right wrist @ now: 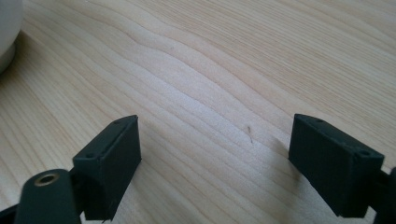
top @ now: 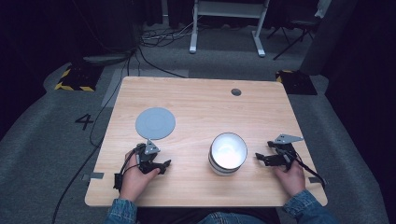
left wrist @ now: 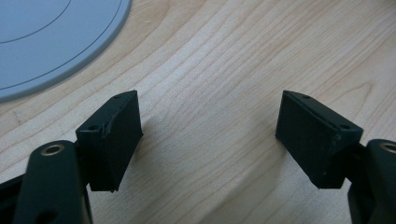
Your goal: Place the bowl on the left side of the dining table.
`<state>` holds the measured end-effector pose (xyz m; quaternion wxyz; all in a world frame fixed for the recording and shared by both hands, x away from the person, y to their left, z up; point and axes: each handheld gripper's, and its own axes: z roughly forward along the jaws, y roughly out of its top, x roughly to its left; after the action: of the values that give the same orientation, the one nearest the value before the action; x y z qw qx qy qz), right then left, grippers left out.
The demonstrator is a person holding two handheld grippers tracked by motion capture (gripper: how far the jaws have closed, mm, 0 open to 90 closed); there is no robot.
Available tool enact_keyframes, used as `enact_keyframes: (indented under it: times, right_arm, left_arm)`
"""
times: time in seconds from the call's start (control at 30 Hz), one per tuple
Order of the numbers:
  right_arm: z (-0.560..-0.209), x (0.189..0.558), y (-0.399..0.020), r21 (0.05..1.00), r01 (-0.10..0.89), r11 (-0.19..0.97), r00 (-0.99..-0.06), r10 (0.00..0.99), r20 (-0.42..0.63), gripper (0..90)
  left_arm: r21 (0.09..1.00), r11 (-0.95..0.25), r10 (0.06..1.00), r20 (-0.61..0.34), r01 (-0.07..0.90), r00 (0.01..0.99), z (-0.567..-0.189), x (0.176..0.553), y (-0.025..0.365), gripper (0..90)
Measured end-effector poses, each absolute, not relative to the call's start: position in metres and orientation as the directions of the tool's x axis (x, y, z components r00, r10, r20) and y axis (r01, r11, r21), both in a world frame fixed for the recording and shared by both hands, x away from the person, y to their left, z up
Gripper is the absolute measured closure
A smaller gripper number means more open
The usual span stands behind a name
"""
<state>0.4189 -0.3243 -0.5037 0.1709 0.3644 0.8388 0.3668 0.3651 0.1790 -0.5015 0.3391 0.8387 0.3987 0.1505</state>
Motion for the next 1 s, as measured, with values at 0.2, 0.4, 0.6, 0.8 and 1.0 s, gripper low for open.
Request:
enact_keyframes:
  times: [0.2,0.4,0.6,0.8,1.0]
  right_arm:
    - [-0.503,0.419,-0.324,0.737,0.494,0.46,-0.67,0.742,-0.014,16.2]
    - [-0.504,0.419,-0.324,0.737,0.494,0.461,-0.67,0.742,-0.015,16.1]
    - [-0.504,0.419,-0.324,0.738,0.494,0.46,-0.67,0.743,-0.015,16.1]
    - [-0.504,0.419,-0.324,0.738,0.495,0.458,-0.669,0.743,-0.013,16.0]
    - [-0.504,0.419,-0.324,0.738,0.495,0.458,-0.669,0.743,-0.012,16.1]
  left_arm:
    - [0.69,-0.447,0.778,-0.015,0.569,0.628,-0.501,0.365,0.178,22.5]
    - [0.691,-0.449,0.776,-0.012,0.566,0.63,-0.502,0.364,0.178,22.5]
    - [0.664,-0.426,0.804,-0.034,0.615,0.594,-0.498,0.363,0.177,29.3]
    - [0.682,-0.415,0.788,-0.06,0.602,0.612,-0.471,0.365,0.171,30.0]
    - [0.689,-0.433,0.759,-0.069,0.581,0.647,-0.446,0.361,0.164,29.1]
